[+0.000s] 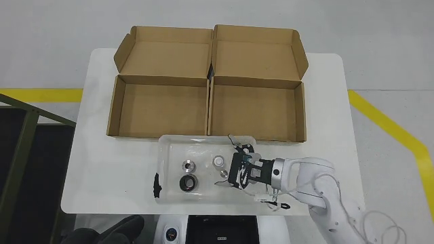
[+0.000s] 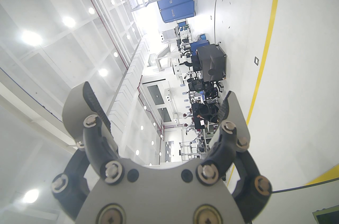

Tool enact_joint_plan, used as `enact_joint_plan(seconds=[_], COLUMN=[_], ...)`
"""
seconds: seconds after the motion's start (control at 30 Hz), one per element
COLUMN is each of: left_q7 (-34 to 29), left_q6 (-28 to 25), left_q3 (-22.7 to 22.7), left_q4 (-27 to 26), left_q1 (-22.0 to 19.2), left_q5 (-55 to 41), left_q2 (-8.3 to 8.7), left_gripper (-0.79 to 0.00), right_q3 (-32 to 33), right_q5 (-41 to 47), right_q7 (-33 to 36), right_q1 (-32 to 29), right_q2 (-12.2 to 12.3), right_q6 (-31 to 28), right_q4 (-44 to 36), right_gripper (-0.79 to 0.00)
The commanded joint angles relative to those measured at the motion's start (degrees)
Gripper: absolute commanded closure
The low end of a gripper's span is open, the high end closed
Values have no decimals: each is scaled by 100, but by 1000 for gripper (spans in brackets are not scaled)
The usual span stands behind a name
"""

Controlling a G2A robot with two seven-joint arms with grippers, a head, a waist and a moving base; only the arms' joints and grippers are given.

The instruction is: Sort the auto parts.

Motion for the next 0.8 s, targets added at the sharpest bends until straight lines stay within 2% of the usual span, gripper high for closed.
enact_joint_plan(seconds=[0.0,0.5,0.6,0.67,0.77], left_q7=[0,0,0,0,0], left_q6=[0,0,0,0,0], left_q3=[0,0,0,0,0], left_q4=[0,0,0,0,0], left_q1=[0,0,0,0,0], left_q5=[0,0,0,0,0], left_q2=[0,0,0,0,0], left_gripper=[-785,-785,-785,-785,-785], right_q3=[-138,-631,-653,-659,-685], right_q5=[-8,-16,-4,-2,5], right_q7=[27,295,349,361,389], right_q1=[59,390,443,472,512], right_q2=[-5,-8,-2,3,7], right_q6=[7,208,263,313,378], right_q4=[52,382,447,488,548], right_gripper=[-785,-776,-708,-597,-502])
